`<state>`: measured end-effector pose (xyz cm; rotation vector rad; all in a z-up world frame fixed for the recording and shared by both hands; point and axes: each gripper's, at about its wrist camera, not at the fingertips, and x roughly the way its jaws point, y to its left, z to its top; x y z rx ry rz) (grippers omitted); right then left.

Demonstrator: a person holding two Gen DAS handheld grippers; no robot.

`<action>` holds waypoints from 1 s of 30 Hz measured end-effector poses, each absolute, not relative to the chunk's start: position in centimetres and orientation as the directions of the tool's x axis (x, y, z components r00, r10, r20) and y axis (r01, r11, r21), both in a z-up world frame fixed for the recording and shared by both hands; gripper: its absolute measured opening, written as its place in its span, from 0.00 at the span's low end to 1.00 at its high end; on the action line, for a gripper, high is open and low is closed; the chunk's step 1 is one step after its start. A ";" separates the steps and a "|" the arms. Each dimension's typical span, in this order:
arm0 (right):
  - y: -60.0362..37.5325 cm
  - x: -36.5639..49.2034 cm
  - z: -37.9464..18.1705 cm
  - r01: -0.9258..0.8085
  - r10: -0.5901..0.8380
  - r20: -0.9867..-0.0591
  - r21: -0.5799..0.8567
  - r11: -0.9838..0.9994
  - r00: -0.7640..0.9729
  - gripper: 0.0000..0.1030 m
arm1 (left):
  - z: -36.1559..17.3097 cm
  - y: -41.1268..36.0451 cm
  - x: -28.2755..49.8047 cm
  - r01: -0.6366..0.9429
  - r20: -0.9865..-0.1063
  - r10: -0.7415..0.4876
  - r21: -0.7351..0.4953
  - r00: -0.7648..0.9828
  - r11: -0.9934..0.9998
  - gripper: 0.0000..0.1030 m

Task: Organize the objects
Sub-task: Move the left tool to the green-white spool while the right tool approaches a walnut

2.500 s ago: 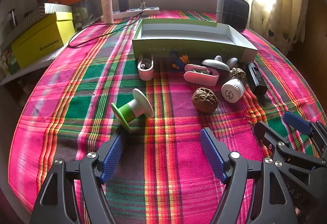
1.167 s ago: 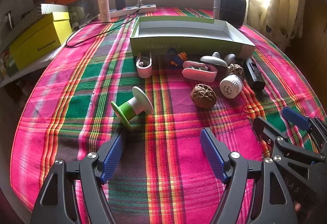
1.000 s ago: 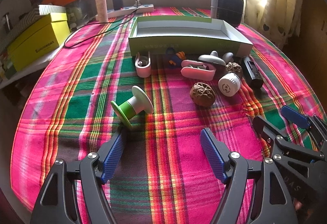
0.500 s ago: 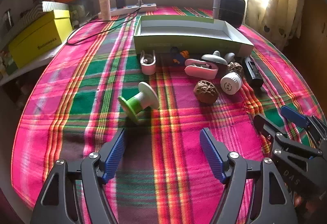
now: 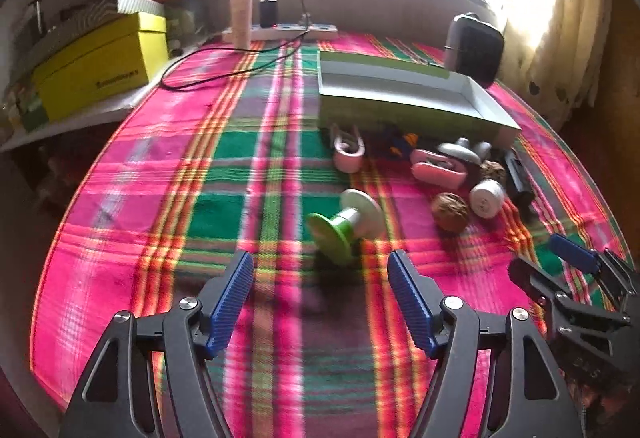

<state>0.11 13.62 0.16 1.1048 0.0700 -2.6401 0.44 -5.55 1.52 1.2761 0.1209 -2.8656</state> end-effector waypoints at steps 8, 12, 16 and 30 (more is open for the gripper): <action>12.2 -0.6 0.5 0.337 -0.283 -0.707 0.068 -0.939 -0.648 0.69 | 1.0 -5.7 -0.8 0.006 -0.742 0.040 -0.060 -0.669 -0.998 0.67; 11.2 -1.2 0.5 0.372 -0.296 -0.709 0.052 -0.927 -0.641 0.68 | 1.0 -5.3 -1.2 -0.009 -0.741 0.048 -0.057 -0.670 -0.998 0.67; 10.7 -1.6 0.5 0.384 -0.307 -0.720 0.060 -0.921 -0.622 0.62 | 0.8 -4.9 -1.9 -0.026 -0.744 0.034 -0.023 -0.667 -0.999 0.67; 9.0 -3.3 0.6 0.422 -0.332 -0.742 0.073 -0.904 -0.582 0.56 | 0.4 -5.7 -2.9 -0.020 -0.756 0.027 -0.018 -0.654 -1.000 0.44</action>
